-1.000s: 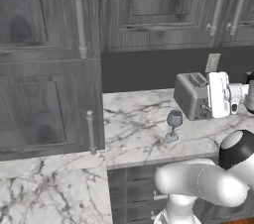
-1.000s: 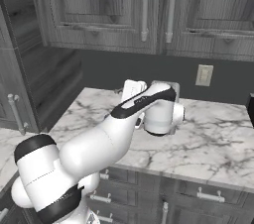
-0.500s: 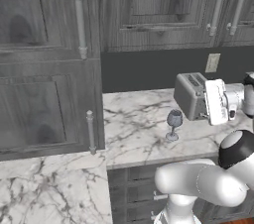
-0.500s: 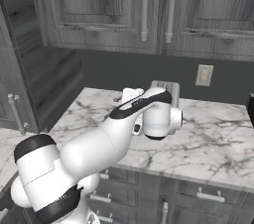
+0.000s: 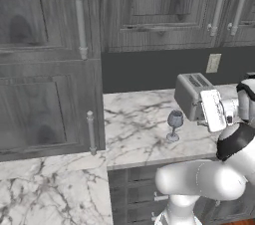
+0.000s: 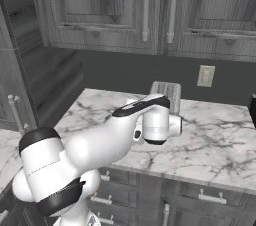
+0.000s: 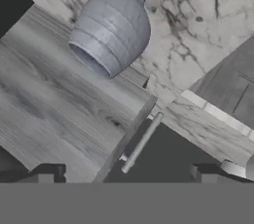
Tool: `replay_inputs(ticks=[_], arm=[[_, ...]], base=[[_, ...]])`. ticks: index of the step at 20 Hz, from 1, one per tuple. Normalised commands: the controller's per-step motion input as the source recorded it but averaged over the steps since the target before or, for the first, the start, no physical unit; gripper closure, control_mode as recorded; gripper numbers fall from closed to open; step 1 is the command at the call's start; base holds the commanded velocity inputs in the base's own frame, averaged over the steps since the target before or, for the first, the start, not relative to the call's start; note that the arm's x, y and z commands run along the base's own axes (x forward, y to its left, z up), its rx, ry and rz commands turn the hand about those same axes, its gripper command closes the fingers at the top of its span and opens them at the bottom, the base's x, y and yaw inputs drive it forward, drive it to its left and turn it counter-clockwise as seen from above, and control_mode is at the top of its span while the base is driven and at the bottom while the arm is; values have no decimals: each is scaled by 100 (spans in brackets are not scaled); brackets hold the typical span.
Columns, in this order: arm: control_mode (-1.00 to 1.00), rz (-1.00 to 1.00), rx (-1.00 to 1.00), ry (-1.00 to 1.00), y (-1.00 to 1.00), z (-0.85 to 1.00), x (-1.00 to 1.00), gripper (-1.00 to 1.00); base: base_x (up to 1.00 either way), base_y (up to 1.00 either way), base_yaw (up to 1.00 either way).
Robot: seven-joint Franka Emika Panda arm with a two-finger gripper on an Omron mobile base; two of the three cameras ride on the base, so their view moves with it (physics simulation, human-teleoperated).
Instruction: Retrieve the wine glasses from the counter and place one next to each plate.
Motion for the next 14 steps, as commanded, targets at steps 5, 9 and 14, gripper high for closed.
replay_inputs(ticks=[5, 9, 14], arm=[[-100, -1, 1, 33, -9, -24, 5, -100], [-100, 0, 4, 31, -24, -9, 0, -100], [-100, 0, 4, 33, -15, -12, 0, -100]], base=[[0, 0, 0], [0, 0, 0], [0, 0, 0]])
